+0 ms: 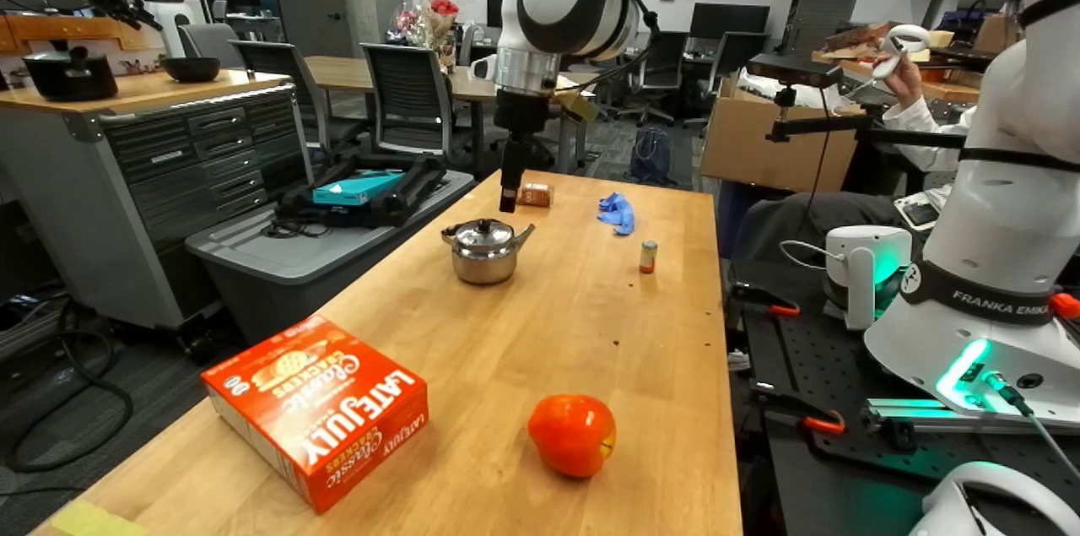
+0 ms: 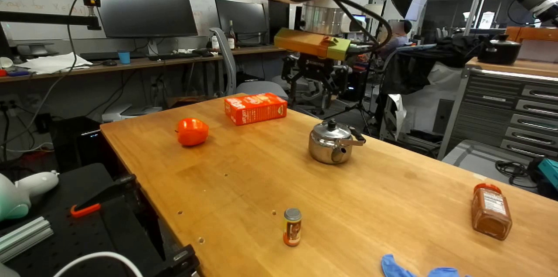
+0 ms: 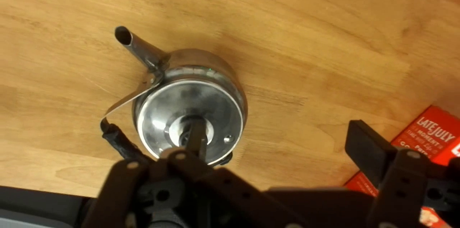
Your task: Cover the kettle with the lid on the table
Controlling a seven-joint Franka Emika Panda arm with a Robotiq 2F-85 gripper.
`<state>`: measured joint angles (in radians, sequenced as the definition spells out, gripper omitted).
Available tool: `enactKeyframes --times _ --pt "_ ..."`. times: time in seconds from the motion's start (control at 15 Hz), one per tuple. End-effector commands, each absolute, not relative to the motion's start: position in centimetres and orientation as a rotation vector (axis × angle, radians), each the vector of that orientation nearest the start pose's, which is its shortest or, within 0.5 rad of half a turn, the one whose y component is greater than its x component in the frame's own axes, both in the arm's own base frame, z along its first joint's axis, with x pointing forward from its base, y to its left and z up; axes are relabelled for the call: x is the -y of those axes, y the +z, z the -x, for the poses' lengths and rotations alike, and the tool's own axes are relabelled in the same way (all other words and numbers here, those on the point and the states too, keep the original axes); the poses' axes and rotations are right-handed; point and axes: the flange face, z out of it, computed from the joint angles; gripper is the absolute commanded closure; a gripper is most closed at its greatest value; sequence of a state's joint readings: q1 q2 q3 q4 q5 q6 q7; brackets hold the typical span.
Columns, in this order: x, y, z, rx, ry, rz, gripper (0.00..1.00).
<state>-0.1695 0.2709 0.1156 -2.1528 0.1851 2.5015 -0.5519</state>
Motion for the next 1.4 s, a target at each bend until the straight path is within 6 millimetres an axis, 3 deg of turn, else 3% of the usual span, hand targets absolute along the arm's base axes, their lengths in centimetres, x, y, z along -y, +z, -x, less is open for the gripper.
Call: enactKeyframes --times 0.0,0.6,0.93,1.33 --pt "2.5 30.7 -54.1 0.568 -0.232 2.956 0.0" --pt "-2.0 34.1 -48.5 0.521 -0.209 3.023 0.0" --pt "-4.5 36.2 -46.4 0.495 -0.134 3.106 0.0" --pt "-4.7 38.3 -45.7 0.374 0.132 3.212 0.0"
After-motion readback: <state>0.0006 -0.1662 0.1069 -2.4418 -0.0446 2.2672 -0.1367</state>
